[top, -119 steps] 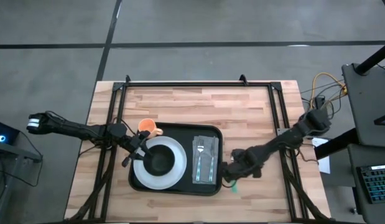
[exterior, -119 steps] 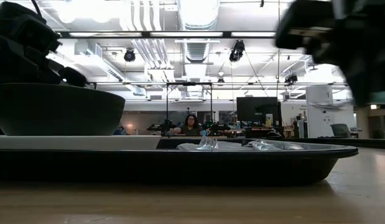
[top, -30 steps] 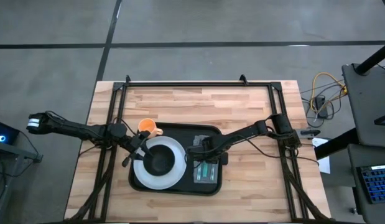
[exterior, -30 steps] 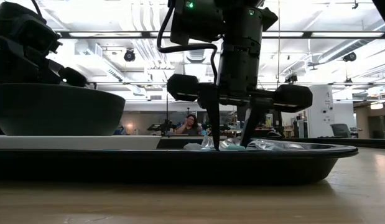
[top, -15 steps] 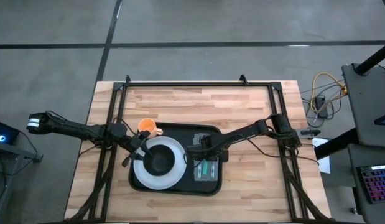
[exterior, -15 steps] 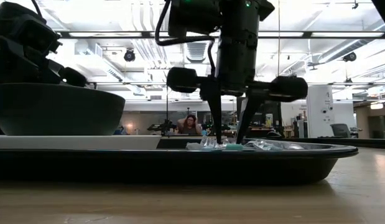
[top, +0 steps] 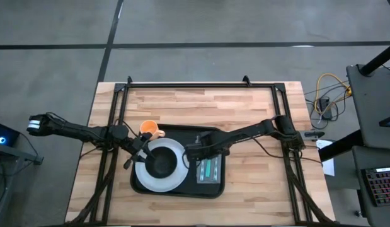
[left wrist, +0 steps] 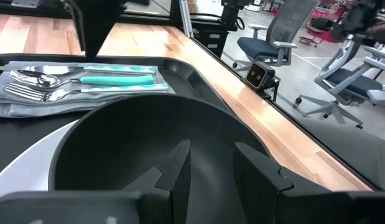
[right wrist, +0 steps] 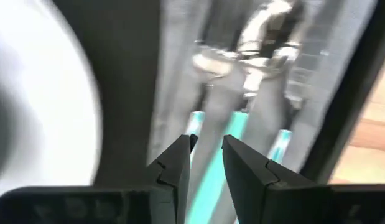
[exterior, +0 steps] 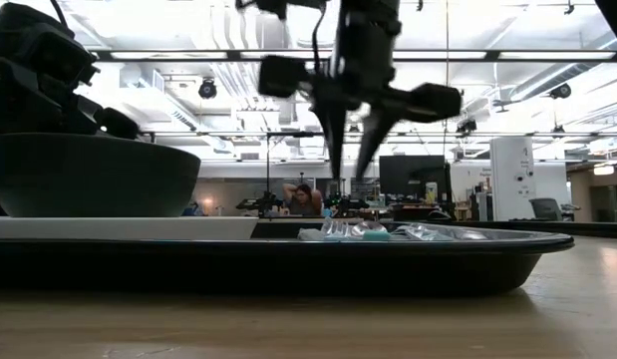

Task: Set up tray
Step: Return to Home Position

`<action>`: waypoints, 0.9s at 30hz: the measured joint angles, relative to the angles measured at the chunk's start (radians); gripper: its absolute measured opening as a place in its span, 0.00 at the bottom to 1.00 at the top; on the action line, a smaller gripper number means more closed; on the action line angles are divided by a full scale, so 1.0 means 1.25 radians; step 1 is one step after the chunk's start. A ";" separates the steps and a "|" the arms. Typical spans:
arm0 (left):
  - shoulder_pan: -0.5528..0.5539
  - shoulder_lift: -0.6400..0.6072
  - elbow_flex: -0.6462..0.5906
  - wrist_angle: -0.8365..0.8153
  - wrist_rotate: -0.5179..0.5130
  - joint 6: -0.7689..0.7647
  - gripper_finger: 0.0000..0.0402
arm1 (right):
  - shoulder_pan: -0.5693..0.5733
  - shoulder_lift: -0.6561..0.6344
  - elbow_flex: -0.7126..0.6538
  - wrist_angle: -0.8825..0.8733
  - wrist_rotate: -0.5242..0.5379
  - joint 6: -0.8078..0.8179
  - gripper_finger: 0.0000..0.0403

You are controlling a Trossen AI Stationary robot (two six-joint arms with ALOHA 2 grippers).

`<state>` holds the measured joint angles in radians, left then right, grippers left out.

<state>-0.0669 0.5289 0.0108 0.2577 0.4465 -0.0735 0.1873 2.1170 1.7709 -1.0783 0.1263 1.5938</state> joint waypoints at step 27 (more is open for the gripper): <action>0.000 0.001 0.000 0.000 0.000 0.000 0.25 | 0.053 -0.029 -0.016 0.383 0.325 -1.067 0.20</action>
<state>-0.0669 0.5297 0.0109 0.2577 0.4465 -0.0738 0.2539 2.0804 1.7504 -0.5992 0.5327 0.2605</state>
